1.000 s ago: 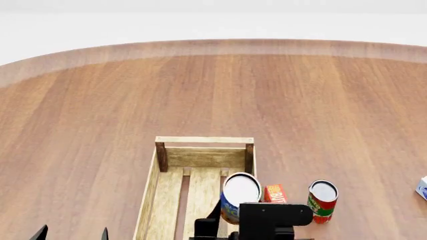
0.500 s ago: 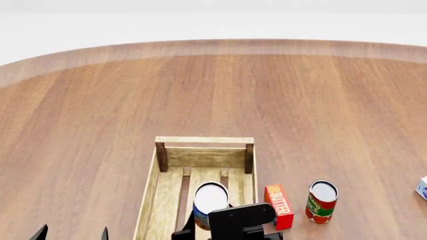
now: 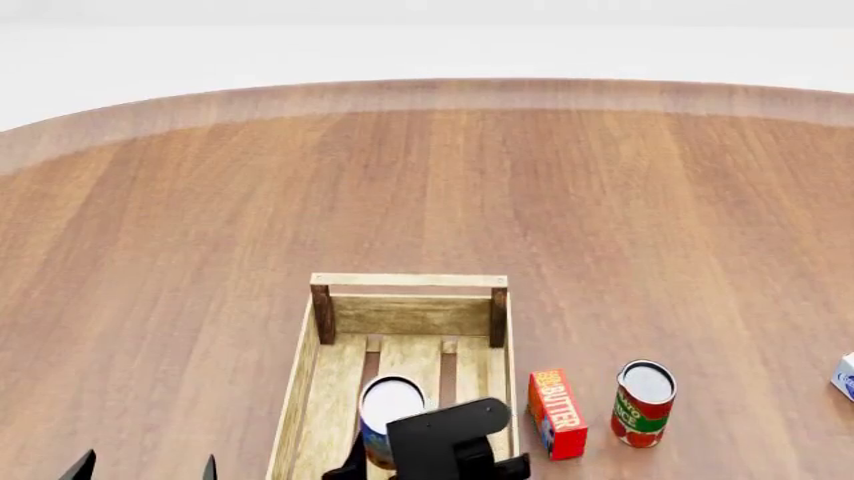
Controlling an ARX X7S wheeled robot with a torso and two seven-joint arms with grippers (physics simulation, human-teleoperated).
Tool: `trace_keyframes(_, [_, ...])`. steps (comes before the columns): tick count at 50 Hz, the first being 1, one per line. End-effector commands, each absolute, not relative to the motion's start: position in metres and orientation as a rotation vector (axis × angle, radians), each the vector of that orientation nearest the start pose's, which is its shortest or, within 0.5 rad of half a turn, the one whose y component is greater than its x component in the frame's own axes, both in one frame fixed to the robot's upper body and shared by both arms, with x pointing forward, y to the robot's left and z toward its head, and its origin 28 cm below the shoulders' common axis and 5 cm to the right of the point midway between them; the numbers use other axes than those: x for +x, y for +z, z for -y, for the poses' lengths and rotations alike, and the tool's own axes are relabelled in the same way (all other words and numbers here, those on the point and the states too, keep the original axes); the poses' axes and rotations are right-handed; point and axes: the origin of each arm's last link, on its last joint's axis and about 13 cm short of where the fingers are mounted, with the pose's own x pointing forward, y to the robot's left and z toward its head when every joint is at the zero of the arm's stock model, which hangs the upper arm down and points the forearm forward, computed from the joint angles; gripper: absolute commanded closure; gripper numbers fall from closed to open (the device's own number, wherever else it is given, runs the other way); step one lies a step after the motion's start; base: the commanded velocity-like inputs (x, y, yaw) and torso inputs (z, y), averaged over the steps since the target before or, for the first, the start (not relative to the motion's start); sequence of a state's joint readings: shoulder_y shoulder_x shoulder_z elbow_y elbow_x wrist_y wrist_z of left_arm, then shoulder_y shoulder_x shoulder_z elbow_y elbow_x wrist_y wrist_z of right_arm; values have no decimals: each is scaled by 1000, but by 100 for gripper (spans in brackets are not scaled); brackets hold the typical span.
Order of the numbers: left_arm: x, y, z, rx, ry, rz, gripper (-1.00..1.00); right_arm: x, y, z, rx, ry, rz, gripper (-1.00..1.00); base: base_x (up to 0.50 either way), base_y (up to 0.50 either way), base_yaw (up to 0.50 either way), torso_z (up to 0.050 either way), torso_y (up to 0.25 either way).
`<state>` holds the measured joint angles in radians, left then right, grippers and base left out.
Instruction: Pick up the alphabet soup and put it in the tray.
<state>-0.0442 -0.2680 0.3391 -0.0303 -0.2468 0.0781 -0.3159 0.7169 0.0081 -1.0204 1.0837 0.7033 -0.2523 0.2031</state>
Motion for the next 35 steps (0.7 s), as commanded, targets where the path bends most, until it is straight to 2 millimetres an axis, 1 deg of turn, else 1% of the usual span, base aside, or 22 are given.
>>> trace_keyframes(1, [210,11,-205,20,-5,8,-100,317,-17,35,-143,255,-268,100,0,0,0,0,0])
trace_keyframes(15, [210,12,-205,19,-4,9,-100,314,-23,36,-167,264,-335,100,1,0,0,0,0])
trace_keyframes(35, [210,11,-204,18,-5,10,-100,309,-27,36,-121,277,-422,100,0,-2,-2,0,0])
